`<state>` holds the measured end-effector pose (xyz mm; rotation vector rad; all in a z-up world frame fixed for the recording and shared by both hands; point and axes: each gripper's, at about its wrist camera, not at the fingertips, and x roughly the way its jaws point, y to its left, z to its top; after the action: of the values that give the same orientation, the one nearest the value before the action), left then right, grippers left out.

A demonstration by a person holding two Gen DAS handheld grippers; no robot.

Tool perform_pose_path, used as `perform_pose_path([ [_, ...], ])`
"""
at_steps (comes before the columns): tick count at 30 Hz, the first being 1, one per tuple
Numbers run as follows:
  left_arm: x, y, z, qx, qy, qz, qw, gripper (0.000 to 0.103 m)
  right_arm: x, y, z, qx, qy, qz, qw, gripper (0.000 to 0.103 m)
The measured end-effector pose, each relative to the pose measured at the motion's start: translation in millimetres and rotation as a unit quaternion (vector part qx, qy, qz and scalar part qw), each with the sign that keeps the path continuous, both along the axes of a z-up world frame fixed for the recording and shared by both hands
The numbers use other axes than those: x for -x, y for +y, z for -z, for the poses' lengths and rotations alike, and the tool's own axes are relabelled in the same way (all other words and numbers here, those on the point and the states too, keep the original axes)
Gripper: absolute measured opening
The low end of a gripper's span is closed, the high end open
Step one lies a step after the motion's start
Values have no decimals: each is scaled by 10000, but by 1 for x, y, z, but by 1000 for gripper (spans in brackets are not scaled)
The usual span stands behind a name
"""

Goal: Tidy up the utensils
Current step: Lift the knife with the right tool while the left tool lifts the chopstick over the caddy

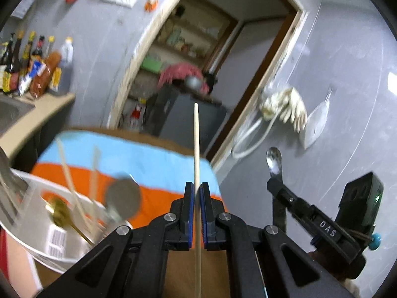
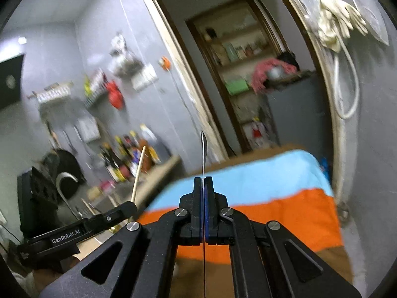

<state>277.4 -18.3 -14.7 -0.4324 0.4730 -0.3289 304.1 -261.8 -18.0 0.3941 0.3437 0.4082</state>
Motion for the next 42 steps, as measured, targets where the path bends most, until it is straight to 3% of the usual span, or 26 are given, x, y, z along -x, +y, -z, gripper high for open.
perform_pose_path([
  [8,11,68,-34,-124,-588,-556,9966,5,-12,58,-24,-735,-591,-362,9949,1],
  [18,12,159,-10,469,-822,-1699,9809,5,-9,119,-19,-1322,-1064,-563,9839,1],
  [27,14,170,20,556,-1252,-1887,9724,5,-4,160,7,-1221,-1494,-463,9801,1],
  [33,21,160,28,209,-1490,-1997,9682,5,3,179,23,-947,-1692,-389,9803,1],
  [42,26,151,35,-7,-1660,-2102,9635,5,8,185,23,-551,-1891,-229,9801,1],
])
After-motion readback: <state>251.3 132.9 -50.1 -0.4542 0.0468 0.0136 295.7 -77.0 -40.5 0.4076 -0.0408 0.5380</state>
